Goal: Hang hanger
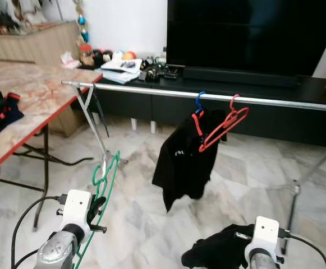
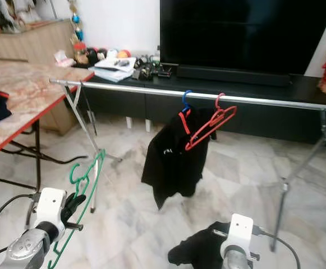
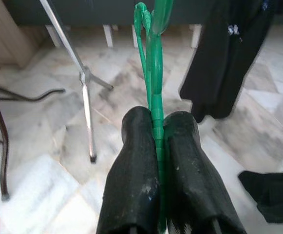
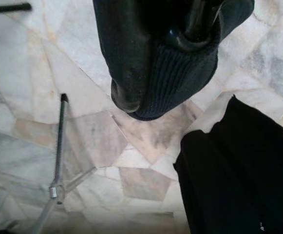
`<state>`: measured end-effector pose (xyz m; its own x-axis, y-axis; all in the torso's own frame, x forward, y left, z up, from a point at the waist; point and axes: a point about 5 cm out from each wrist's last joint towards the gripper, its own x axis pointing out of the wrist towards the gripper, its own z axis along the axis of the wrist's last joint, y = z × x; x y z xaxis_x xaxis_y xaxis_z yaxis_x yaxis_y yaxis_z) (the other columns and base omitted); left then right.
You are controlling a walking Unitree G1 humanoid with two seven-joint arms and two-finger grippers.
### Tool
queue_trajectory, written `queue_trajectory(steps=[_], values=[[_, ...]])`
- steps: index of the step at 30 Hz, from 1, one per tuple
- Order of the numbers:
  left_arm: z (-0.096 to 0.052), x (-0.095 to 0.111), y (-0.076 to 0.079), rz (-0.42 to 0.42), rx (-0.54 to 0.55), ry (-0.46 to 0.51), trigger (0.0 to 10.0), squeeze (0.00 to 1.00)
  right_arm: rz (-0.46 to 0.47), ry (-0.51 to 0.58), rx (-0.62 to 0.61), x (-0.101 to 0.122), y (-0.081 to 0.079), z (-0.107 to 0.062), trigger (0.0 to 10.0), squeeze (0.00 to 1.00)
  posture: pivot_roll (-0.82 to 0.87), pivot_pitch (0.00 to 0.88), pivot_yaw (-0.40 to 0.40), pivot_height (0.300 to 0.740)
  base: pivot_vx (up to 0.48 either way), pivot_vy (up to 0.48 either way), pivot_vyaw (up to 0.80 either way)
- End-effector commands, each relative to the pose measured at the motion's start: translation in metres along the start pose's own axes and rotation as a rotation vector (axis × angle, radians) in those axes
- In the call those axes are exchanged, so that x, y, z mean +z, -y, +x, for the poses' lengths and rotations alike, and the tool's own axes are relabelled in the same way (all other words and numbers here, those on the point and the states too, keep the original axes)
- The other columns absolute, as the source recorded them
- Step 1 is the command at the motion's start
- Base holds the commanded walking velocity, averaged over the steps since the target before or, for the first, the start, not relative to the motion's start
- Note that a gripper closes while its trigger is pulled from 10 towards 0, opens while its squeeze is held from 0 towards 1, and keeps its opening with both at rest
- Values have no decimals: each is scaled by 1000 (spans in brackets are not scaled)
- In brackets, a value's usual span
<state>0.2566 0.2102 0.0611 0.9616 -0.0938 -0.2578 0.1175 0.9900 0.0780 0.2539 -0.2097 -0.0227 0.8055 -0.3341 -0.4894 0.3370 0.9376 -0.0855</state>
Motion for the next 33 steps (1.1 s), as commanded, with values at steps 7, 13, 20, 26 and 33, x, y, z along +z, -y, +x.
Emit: queue_trajectory(steps=[7,13,20,26,33], values=[[1,3,2,-3,-32,-1,10000,0,-14,46,18,15,-4,4,10000,0,105,0,3,740,0,0,0],[1,3,7,-3,-86,-10,10000,0,-20,63,39,25,-8,7,10000,0,105,0,4,740,0,0,0],[-1,5,16,72,-284,-62,10000,0,-108,94,92,42,-16,10,10000,0,105,0,5,740,0,0,0],[-3,20,32,156,-557,-101,10000,0,-297,151,245,69,-36,14,10000,0,101,0,8,740,0,0,0],[-9,25,46,253,-834,-217,10000,0,-396,229,294,103,-53,16,10000,0,100,0,14,740,0,0,0]])
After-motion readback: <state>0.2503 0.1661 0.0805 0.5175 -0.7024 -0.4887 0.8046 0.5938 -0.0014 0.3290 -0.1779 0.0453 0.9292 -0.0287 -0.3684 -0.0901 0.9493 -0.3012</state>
